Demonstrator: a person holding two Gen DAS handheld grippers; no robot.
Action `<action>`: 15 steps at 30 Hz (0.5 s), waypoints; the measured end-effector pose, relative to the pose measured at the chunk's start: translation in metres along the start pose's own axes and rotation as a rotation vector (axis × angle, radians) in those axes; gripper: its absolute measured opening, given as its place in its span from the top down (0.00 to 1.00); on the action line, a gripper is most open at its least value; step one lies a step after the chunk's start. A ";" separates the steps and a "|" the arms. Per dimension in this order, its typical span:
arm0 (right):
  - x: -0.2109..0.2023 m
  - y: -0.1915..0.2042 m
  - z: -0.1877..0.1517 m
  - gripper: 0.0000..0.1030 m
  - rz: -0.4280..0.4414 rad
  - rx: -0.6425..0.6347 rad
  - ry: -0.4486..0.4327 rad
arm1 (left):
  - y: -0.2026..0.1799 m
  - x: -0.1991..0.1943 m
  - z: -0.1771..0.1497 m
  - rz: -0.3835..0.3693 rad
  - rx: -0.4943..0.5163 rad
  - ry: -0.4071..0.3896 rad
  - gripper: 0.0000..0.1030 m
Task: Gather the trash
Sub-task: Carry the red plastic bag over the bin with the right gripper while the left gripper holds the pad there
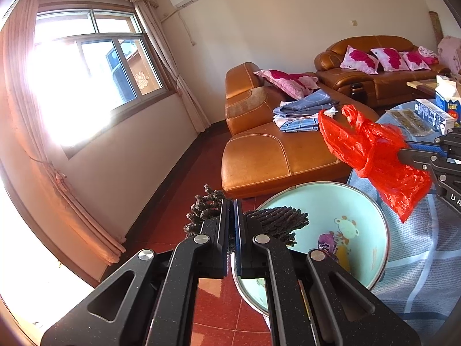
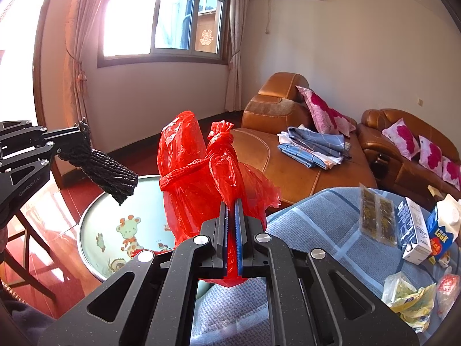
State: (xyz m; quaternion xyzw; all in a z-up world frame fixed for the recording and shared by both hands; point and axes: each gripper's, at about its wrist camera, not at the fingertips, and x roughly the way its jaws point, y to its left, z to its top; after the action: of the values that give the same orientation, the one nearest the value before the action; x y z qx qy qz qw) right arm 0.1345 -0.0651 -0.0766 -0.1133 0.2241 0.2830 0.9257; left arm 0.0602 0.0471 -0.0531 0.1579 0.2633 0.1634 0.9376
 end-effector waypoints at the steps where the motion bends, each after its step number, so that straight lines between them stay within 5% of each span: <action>1: 0.000 0.001 0.000 0.95 0.002 -0.003 0.000 | 0.000 0.000 0.000 0.000 0.000 0.001 0.98; 15: 0.004 0.011 -0.002 0.95 0.035 -0.056 0.005 | -0.001 0.003 -0.003 0.019 0.005 0.011 0.98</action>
State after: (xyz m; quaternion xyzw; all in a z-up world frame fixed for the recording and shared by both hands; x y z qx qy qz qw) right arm 0.1303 -0.0547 -0.0815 -0.1359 0.2201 0.3049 0.9166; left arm 0.0612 0.0484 -0.0577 0.1619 0.2675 0.1726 0.9340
